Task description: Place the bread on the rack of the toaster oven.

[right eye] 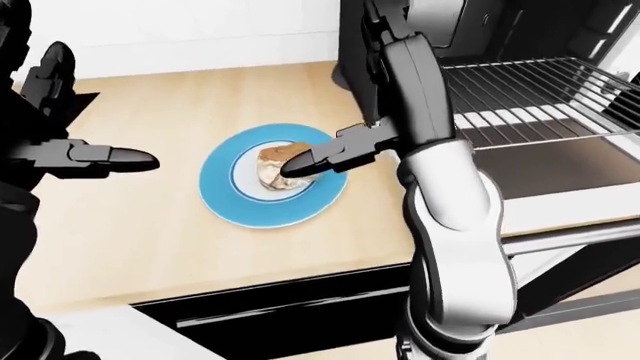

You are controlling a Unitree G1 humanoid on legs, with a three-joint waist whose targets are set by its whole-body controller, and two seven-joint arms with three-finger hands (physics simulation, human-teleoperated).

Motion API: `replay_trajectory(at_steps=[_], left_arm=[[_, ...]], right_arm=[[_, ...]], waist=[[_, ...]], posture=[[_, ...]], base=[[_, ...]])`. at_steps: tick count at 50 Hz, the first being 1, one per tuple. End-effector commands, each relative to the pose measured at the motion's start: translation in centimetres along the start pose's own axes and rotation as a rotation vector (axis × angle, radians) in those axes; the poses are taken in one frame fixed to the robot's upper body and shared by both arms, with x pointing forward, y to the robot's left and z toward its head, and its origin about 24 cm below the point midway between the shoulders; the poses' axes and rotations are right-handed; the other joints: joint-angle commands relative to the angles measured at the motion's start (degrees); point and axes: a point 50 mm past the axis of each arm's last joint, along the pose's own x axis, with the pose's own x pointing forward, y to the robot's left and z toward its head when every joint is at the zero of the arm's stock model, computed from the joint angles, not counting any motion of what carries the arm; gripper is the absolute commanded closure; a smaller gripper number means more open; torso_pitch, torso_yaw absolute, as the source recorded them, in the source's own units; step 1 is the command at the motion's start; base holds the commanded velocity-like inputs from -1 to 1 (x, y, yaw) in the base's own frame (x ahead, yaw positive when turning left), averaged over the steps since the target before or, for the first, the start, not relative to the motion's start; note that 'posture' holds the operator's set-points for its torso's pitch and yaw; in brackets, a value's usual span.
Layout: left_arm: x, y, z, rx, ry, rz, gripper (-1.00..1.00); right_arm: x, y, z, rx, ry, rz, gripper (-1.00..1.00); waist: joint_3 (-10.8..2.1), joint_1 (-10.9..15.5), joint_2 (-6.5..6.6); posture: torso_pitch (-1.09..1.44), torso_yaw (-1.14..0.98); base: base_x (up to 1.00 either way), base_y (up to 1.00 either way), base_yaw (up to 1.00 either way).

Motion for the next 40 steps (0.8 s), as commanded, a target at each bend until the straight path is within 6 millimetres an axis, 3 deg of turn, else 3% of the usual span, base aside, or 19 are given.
replay_trajectory(at_steps=[1,27,40], left_arm=[[-0.1,0.2,1.2,0.012,-0.073,0.017,-1.0],[-0.4,0.6,0.7,0.013,-0.058,0.033,-1.0],[-0.2,0.2,0.5,0.011,-0.049,0.023,-1.0]], right_arm=[[0.1,-0.2,1.0,-0.017,-0.058,-0.012,-1.0],[4.2,3.0,-0.9,-0.165,0.128,0.174,-1.0],[6.6,3.0,-1.3,-0.277,0.213,0.282,-1.0]], waist=[[-1.38,0.0,0.19],[-1.18,-0.3,0.93],[-1.14,-0.5,1.29]], posture=[[0.0,0.0],[0.0,0.0],[0.0,0.0]], base=[[0.0,0.0,0.0],[0.0,0.0,0.0],[0.0,0.0,0.0]])
